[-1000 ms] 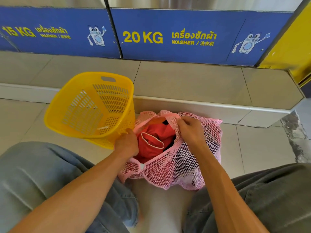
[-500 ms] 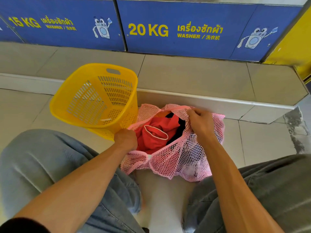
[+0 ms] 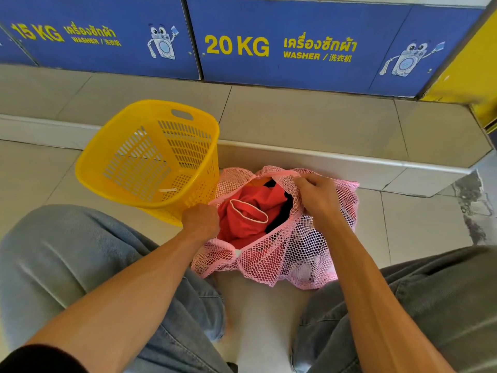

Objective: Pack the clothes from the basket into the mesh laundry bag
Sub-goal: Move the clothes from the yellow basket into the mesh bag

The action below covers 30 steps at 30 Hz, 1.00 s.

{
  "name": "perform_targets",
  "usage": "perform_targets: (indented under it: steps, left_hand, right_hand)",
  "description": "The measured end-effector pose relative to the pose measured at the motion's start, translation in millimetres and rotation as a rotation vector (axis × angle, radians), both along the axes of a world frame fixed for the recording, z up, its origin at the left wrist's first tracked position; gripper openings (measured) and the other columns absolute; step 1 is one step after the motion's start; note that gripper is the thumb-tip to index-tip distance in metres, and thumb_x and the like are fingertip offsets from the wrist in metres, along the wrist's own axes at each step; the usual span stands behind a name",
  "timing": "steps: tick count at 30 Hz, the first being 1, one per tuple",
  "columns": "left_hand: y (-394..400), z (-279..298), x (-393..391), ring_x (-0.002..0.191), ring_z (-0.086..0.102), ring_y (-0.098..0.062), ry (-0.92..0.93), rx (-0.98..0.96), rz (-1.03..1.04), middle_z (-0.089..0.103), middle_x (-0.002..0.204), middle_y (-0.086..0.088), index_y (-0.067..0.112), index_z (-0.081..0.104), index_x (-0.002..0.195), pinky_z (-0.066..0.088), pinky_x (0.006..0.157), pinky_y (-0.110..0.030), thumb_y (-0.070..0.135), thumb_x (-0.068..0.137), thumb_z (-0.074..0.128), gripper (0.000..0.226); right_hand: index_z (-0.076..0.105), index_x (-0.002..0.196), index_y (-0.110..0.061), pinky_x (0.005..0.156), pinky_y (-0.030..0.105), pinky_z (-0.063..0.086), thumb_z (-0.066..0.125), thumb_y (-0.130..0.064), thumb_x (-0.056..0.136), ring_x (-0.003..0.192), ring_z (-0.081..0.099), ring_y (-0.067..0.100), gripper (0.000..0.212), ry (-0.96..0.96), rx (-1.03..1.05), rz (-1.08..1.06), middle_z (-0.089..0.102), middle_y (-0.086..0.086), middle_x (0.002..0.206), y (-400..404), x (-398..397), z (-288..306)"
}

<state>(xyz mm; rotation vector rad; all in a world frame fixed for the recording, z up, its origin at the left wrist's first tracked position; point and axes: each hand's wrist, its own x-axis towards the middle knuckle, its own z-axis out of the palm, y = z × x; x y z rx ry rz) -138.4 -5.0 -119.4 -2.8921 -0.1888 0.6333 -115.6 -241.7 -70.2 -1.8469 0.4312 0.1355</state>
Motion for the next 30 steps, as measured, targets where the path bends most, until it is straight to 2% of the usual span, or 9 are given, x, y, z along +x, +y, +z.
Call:
perform_targets:
  steps: [3,8,11,15,19,21,25,27,30]
  left_hand:
    - [-7.8,7.2,9.2,0.11,0.06,-0.034,-0.195,-0.153,0.0,0.059,0.118,-0.014,0.012,0.07,0.109,0.051,0.083,-0.041,0.029,0.096,0.05,0.029]
    - [-14.6,6.8,24.6,0.101,0.062,-0.039,-0.289,-0.438,0.075,0.067,0.102,-0.02,0.011,0.07,0.093,0.049,0.08,-0.041,0.029,0.095,0.052,0.026]
    - [-17.9,6.7,26.5,0.091,0.062,-0.031,-0.241,-0.679,0.277,0.068,0.092,-0.012,0.013,0.059,0.082,0.043,0.072,-0.033,0.019,0.093,0.057,0.012]
    - [-24.9,15.7,31.2,0.082,0.067,-0.022,-0.381,-0.829,0.311,0.07,0.079,-0.001,0.02,0.061,0.067,0.047,0.068,-0.027,-0.003,0.074,0.063,0.025]
    - [-39.1,24.1,39.8,0.092,0.067,-0.024,-0.38,-1.016,0.491,0.065,0.096,0.002,0.017,0.063,0.091,0.055,0.071,-0.034,-0.007,0.073,0.064,0.03]
    - [-37.1,19.7,39.3,0.101,0.066,-0.026,-0.349,-0.982,0.579,0.064,0.102,0.001,0.015,0.06,0.107,0.055,0.08,-0.038,-0.002,0.077,0.063,0.034]
    - [-20.2,-5.1,32.8,0.123,0.054,-0.04,-0.212,-0.597,0.493,0.054,0.134,-0.023,-0.001,0.045,0.136,0.049,0.095,-0.044,0.026,0.086,0.069,0.062]
    - [-15.9,-17.8,32.1,0.118,0.059,-0.04,-0.145,-0.572,0.504,0.06,0.128,-0.021,-0.001,0.048,0.133,0.053,0.091,-0.044,0.038,0.084,0.069,0.066]
    - [-10.5,-25.3,32.5,0.099,0.067,-0.036,-0.112,-0.649,0.492,0.072,0.104,-0.015,0.009,0.07,0.095,0.054,0.077,-0.038,0.032,0.083,0.068,0.026]
  right_hand:
    - [0.078,0.081,-0.012,0.061,0.046,0.056,0.061,-0.023,0.096,0.062,0.057,0.02,0.026,0.003,-0.011,0.039,0.061,-0.006,0.054,5.1,0.6,-1.8]
    - [0.081,0.084,-0.017,0.055,0.028,0.043,0.062,-0.023,0.098,0.053,0.053,0.011,0.024,0.004,-0.013,0.108,0.062,-0.012,0.051,15.1,-3.9,-4.5]
    - [0.08,0.082,-0.019,0.06,0.036,0.05,0.062,-0.024,0.099,0.062,0.059,0.017,0.025,0.012,0.003,0.113,0.071,0.005,0.066,15.4,-3.7,-5.9]
    - [0.08,0.083,-0.014,0.055,0.029,0.04,0.062,-0.026,0.099,0.052,0.05,0.012,0.027,0.01,-0.011,0.125,0.06,-0.007,0.055,18.0,-2.9,-11.7]
    - [0.079,0.089,-0.011,0.05,0.024,0.036,0.06,-0.027,0.101,0.046,0.046,0.008,0.027,0.052,-0.038,0.174,0.055,-0.012,0.047,22.1,-5.1,-18.0]
    - [0.076,0.086,-0.006,0.048,0.025,0.031,0.059,-0.025,0.101,0.041,0.039,0.006,0.029,0.067,-0.05,0.186,0.049,-0.012,0.043,21.6,-7.8,-21.5]
    - [0.072,0.085,0.0,0.051,0.028,0.034,0.058,-0.025,0.1,0.047,0.042,0.013,0.032,0.086,-0.068,0.185,0.047,-0.01,0.046,17.3,-9.3,-24.9]
    - [0.071,0.086,0.001,0.055,0.031,0.036,0.058,-0.025,0.099,0.052,0.044,0.017,0.032,0.09,-0.055,0.177,0.048,-0.007,0.049,16.5,-8.7,-25.1]
    - [0.072,0.087,-0.004,0.054,0.03,0.037,0.058,-0.025,0.1,0.048,0.043,0.014,0.029,0.095,-0.052,0.176,0.049,-0.011,0.047,17.4,-7.0,-26.5]
